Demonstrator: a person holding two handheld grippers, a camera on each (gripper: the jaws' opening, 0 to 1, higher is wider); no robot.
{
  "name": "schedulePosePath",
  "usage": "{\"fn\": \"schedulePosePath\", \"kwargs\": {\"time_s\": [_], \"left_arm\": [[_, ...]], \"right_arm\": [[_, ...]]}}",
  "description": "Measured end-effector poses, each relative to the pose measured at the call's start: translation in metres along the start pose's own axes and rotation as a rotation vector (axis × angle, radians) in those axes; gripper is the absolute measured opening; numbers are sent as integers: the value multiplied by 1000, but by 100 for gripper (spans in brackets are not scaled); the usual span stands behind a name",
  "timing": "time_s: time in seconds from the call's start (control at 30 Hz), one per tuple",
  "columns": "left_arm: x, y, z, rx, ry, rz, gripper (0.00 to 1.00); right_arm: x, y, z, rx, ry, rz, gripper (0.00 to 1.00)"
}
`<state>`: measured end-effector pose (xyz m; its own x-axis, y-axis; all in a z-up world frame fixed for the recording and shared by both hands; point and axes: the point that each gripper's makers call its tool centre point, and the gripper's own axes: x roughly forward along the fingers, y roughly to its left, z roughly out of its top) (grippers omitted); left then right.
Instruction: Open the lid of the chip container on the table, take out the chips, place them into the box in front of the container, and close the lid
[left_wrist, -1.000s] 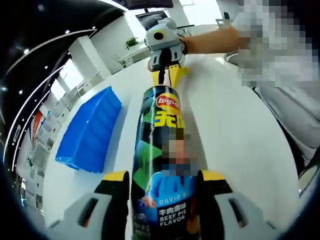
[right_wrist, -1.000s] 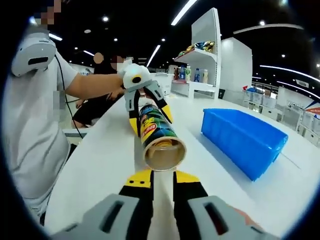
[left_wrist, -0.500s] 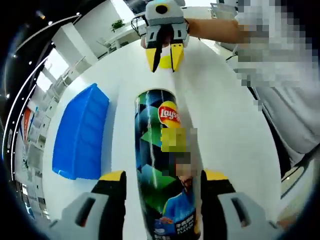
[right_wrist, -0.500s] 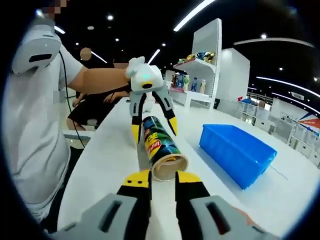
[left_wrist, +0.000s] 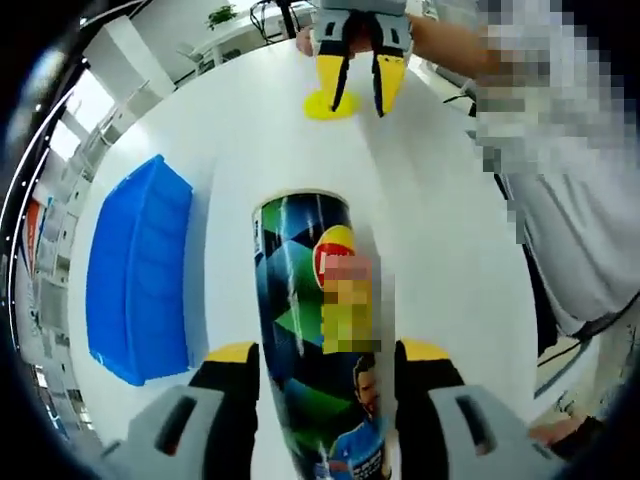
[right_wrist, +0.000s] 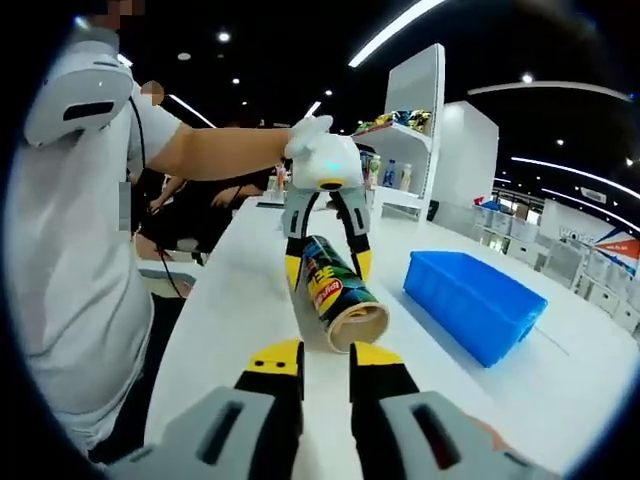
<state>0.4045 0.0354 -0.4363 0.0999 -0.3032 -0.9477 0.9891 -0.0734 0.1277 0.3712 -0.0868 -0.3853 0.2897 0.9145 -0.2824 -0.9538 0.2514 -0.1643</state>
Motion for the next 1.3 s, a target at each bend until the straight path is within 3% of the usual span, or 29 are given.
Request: {"fn": "schedulePosePath", "kwargs": {"time_s": [0.17, 0.33, 0.73, 0.87, 1.3], "left_arm": [[3, 3, -2, 3, 64, -27, 53], [5, 8, -5, 23, 100, -16, 48], [7, 8, -6, 18, 116, 3, 46], [7, 8, -4, 62, 119, 45, 45], [1, 7, 2, 202, 104, 125, 44]], "right_arm": [[2, 12, -4, 6, -5, 25, 18], [0, 16, -10, 6, 7, 34, 18], [0, 20, -13, 16, 4, 39, 18], [3, 21, -21, 28, 19, 26, 18], [2, 34, -13, 53, -25, 45, 18]]}}
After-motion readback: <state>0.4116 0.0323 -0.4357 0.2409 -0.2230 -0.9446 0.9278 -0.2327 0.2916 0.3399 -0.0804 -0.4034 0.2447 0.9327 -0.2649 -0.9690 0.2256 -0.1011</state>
